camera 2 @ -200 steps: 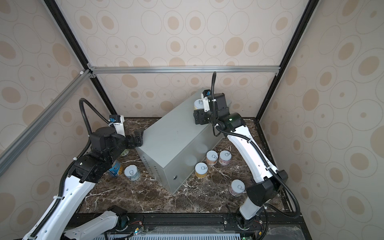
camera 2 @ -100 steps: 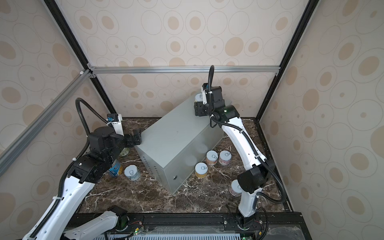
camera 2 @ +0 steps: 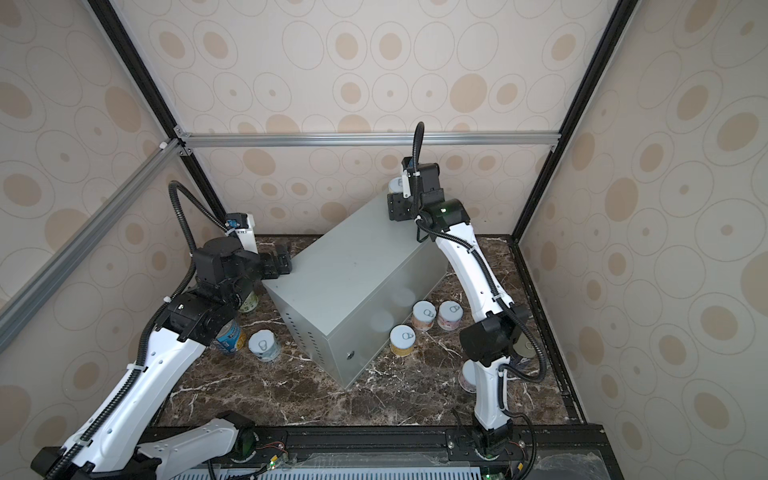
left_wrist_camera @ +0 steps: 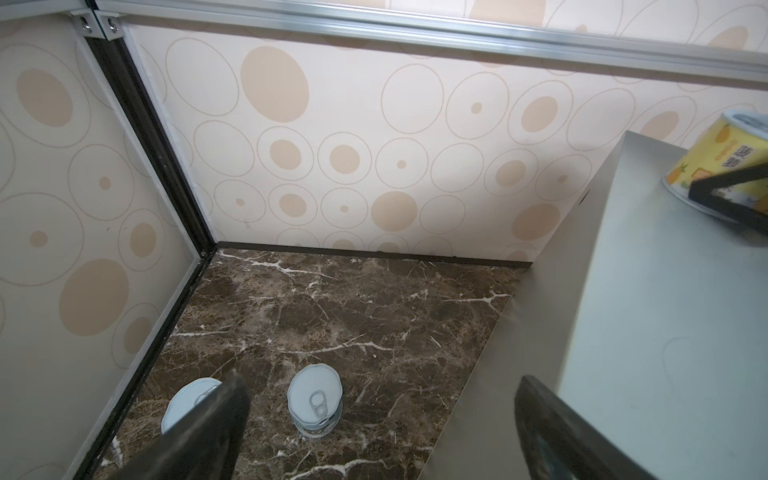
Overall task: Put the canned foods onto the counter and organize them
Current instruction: 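Lower the yellow can onto the grey box top and open the right gripper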
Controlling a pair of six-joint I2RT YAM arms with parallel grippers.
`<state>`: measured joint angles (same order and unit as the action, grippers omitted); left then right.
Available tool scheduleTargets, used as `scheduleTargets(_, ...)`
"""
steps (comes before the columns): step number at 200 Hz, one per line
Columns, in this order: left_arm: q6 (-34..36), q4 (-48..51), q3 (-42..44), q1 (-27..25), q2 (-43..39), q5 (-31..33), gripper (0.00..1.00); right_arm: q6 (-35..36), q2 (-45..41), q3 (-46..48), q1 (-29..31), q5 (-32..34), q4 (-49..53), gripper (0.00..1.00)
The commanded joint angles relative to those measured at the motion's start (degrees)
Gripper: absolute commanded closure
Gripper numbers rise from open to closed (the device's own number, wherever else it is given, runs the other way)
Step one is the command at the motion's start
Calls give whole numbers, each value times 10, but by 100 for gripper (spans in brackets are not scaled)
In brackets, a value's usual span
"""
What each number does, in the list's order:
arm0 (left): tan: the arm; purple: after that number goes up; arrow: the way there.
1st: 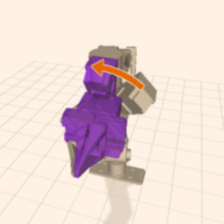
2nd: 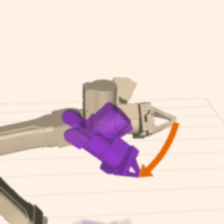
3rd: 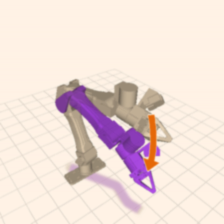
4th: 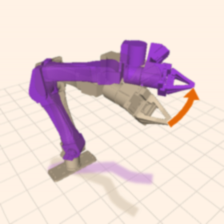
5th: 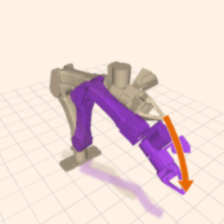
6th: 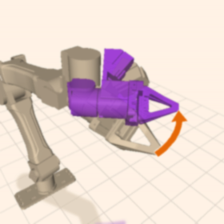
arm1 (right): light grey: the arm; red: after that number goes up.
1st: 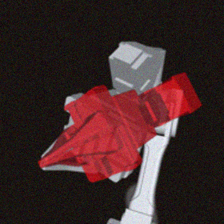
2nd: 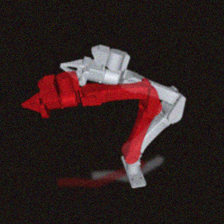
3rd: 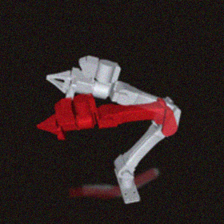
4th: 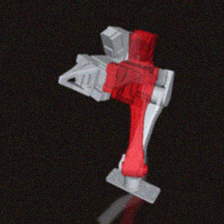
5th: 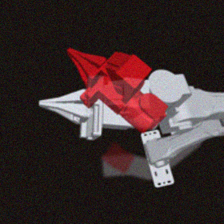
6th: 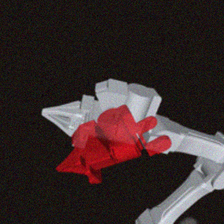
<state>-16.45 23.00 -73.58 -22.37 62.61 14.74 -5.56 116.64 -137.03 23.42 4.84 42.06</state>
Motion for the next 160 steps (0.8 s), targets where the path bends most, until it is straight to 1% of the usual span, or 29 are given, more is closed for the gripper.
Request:
scheduleTargets(1, 13, -16, -31, -4, 7, 9, 1, 9, 32, -24, -3, -8, 35, 30)
scheduleTargets(26, 17, -15, -38, -4, 16, 11, 1, 4, 43, -28, -10, -14, 27, 30)
scheduleTargets(58, 16, -20, -36, -4, 23, 8, 1, -4, 65, -61, -21, -25, 38, 30)
scheduleTargets(82, 17, -23, -35, -5, 26, 2, 1, -2, 65, -64, -23, -36, 38, 28)
scheduleTargets(87, 18, -24, -34, -5, 26, 2, 1, -2, 64, -63, -23, -37, 38, 27)
scheduleTargets(100, 19, -24, -32, -5, 27, 3, 1, -2, 62, -62, -23, -45, 40, 18)
scheduleTargets(122, 19, -23, -31, -5, 24, 5, 1, -4, 55, -59, -23, -57, 43, 9)
scheduleTargets(138, 19, -20, -31, -5, 17, 6, 0, -7, 47, -55, -23, -63, 44, 4)
scheduleTargets(160, 19, -11, -35, -5, 7, 9, 1, -11, 30, -45, -22, -63, 43, 0)
